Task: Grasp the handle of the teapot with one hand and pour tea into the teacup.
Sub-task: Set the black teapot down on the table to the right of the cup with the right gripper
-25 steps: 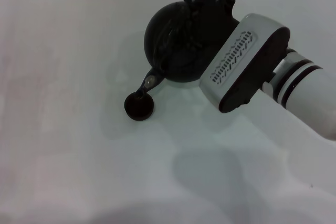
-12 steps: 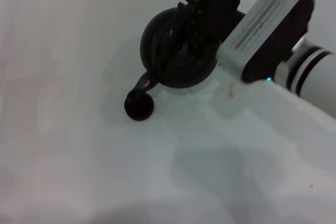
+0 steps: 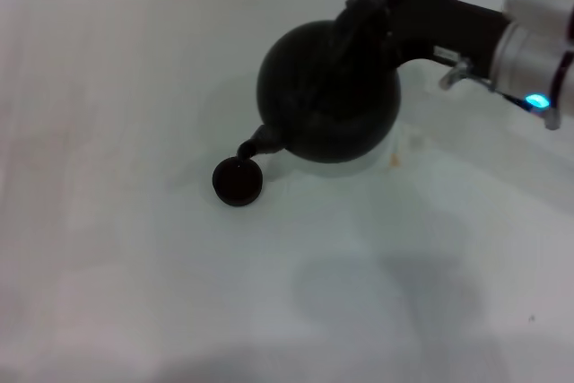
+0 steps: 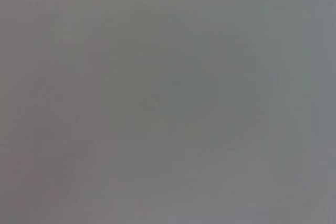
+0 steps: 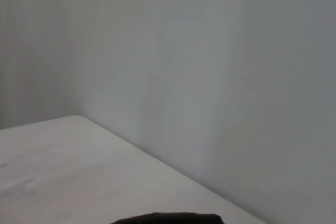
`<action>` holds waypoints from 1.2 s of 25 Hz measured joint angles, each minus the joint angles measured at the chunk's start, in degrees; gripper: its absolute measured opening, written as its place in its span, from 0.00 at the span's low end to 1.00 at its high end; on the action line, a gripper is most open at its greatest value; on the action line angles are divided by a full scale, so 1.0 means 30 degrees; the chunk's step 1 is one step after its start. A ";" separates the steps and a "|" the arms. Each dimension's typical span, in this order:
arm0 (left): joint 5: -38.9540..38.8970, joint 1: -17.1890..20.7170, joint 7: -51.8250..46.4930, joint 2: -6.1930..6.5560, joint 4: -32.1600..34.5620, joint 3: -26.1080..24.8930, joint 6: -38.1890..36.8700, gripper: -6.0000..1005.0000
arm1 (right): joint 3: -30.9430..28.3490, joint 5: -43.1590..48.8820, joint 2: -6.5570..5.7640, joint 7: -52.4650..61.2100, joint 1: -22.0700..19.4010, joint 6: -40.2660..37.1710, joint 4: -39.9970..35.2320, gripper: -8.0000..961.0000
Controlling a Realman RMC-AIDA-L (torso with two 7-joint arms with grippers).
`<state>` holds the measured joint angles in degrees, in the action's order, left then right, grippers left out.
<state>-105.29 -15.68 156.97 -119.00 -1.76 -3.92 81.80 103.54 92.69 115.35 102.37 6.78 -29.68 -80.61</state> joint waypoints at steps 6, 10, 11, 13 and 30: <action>0.0000 -0.0144 0.0000 0.0000 0.0001 0.0014 0.0013 0.87 | -0.2863 0.0352 -0.0041 0.1027 0.0052 -0.2587 0.1163 0.12; 0.0000 -0.0165 0.0000 0.0000 0.0001 0.0018 0.0014 0.87 | -0.4073 0.1072 -0.0067 0.1032 0.0099 -0.3913 0.1799 0.13; 0.0000 -0.0165 0.0000 0.0000 0.0001 0.0017 0.0014 0.87 | -0.4254 0.1157 -0.0067 0.1033 0.0095 -0.4119 0.1902 0.13; 0.0000 -0.0165 0.0000 0.0001 0.0000 0.0017 0.0013 0.87 | -0.4404 0.1244 -0.0071 0.1031 0.0080 -0.4238 0.2019 0.13; 0.0000 -0.0018 0.0000 0.0030 0.0000 0.0016 0.0009 0.87 | -0.4284 0.1997 -0.0002 0.0988 0.0246 -0.4167 0.2807 0.15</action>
<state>-105.29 -15.74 156.97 -118.91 -1.76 -3.87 81.82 90.68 98.69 115.35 105.33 7.52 -42.18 -72.19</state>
